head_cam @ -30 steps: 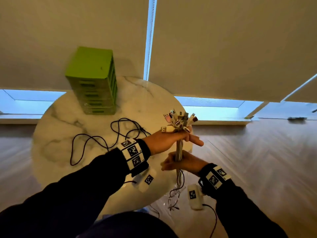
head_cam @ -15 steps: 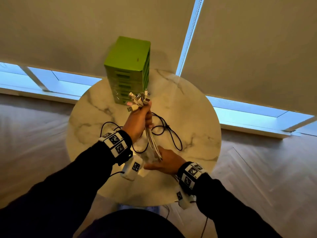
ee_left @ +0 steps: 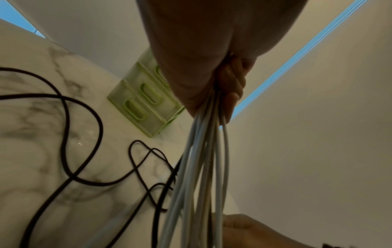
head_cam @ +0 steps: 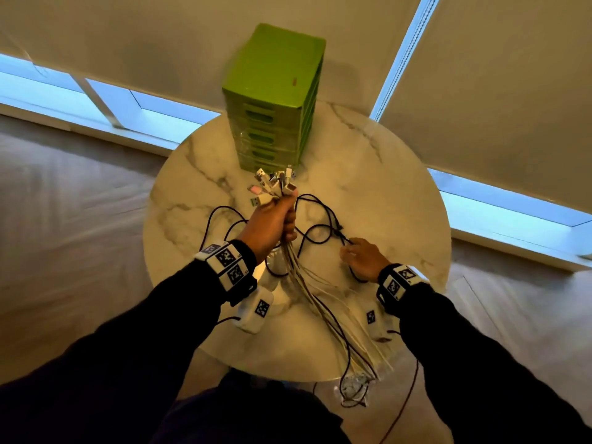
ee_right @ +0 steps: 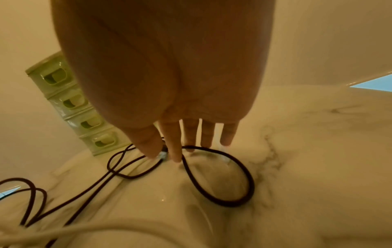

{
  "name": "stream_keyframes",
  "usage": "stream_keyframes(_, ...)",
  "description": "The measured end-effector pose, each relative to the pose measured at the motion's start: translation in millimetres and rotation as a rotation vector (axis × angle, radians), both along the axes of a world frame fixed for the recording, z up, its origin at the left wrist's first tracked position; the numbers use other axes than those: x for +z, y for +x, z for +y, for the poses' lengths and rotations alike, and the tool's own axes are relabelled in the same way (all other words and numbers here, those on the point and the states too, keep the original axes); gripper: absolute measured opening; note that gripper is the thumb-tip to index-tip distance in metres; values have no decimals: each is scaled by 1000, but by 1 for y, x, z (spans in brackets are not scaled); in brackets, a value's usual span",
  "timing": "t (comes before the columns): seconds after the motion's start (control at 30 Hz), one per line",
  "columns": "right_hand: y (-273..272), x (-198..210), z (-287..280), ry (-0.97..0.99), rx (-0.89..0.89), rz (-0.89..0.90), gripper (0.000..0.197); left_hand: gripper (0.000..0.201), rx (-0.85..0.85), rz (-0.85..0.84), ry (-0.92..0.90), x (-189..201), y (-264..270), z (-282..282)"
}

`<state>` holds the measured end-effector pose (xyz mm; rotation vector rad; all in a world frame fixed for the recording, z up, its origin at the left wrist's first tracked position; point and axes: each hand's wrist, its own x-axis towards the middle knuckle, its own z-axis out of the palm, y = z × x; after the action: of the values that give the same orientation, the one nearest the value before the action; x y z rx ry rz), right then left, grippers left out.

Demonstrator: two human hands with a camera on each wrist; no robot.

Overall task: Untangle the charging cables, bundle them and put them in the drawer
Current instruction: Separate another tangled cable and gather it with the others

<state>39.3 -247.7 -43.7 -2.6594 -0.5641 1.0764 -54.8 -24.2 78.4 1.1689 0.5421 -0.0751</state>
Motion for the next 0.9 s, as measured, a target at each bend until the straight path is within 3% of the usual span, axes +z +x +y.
stream_keyframes(0.2,9,1,-13,331,-206,-196,24,40,-6,25,0,-7,0,2)
stream_keyframes(0.27,15,22,-14,483,-365,-215,29,40,-14,23,-10,-7,1,1)
stream_keyframes(0.37,27,66,-6,793,-645,-197,20,35,-3,10,-53,-7,5,-2)
stream_keyframes(0.43,25,105,5,1000,-729,-174,22,33,-5,0,-56,-7,7,-6)
stream_keyframes(0.6,-25,164,49,1185,-554,-143,19,28,-16,-77,-119,7,6,-16)
stream_keyframes(0.67,-46,163,63,1168,-463,-163,20,26,-64,-126,-115,16,3,-20)
stream_keyframes(0.8,-72,156,78,1058,-404,-165,20,53,-79,-124,-168,20,-2,-22)
stream_keyframes(0.9,-78,149,82,986,-394,-219,24,54,-125,-76,19,18,-10,-18)
